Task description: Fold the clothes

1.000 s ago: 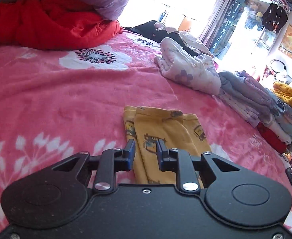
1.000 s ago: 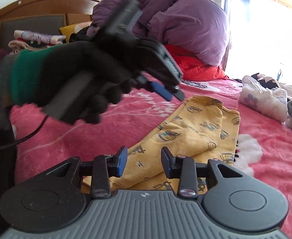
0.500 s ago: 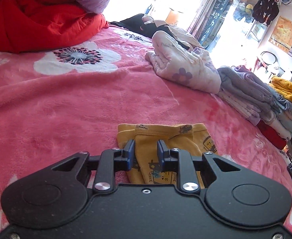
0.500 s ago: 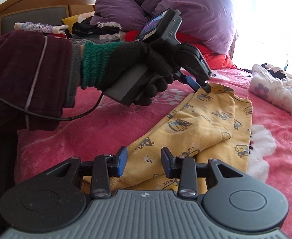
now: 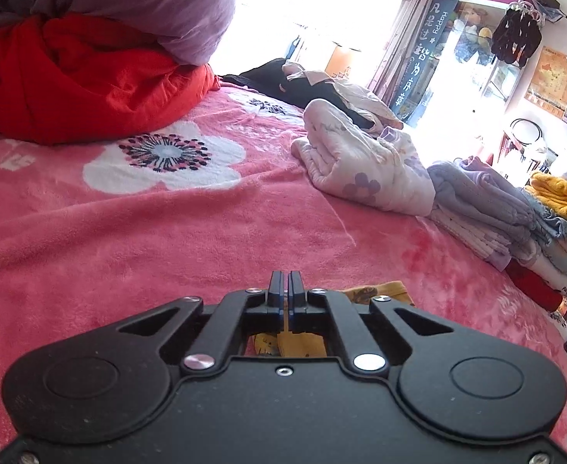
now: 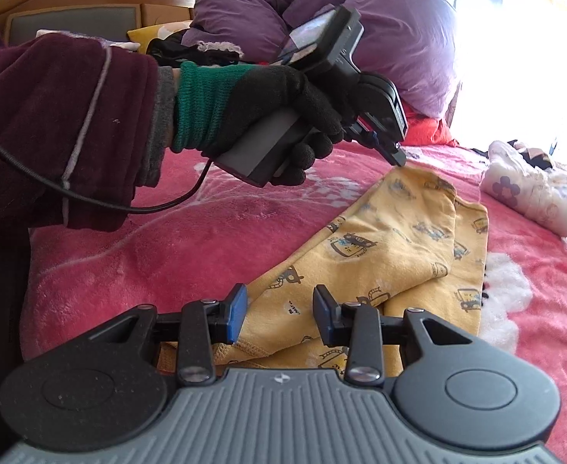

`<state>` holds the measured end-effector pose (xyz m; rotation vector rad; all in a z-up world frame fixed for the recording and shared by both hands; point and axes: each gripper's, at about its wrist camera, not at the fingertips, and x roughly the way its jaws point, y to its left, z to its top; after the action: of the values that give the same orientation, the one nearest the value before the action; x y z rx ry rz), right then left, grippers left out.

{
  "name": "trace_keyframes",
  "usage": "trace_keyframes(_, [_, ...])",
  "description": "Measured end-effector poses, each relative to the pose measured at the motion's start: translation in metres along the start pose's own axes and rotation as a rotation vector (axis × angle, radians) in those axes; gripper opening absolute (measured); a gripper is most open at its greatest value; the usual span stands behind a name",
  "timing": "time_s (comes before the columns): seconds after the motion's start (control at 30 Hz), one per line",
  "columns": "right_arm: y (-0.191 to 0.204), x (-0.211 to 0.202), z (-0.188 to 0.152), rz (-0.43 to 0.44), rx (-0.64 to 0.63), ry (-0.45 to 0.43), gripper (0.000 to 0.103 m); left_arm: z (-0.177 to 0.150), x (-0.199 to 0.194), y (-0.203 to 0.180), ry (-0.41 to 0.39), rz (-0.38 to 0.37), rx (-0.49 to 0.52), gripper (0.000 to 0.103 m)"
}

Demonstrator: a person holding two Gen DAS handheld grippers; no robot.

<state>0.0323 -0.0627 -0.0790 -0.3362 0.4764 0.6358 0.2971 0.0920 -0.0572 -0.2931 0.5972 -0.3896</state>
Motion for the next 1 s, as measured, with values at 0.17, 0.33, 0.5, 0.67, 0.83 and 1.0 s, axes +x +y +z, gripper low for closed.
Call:
trace_keyframes(0.17, [0.013,-0.011,0.004,0.015,-0.072,-0.045,0.045,0.001,0.003,0.0,0.05,-0.026,-0.006,0.0])
trace_keyframes(0.33, [0.012,-0.011,0.006,0.018,-0.058,-0.038,0.045,0.001,0.002,0.008,0.064,-0.007,-0.042,0.005])
trace_keyframes(0.5, [0.016,-0.014,0.007,0.016,-0.057,-0.035,0.045,-0.006,0.009,0.005,0.107,-0.025,-0.036,0.009])
trace_keyframes(0.67, [0.039,-0.022,0.005,0.079,-0.138,-0.056,0.045,-0.002,0.0,0.005,0.083,-0.048,-0.044,0.025])
trace_keyframes(0.83, [0.035,-0.02,0.004,0.065,-0.129,-0.053,0.045,-0.003,-0.005,0.008,0.096,-0.038,-0.058,0.025])
trace_keyframes(1.0, [0.027,-0.019,0.006,0.035,-0.093,-0.044,0.045,-0.004,-0.003,0.014,0.102,-0.046,-0.099,0.025])
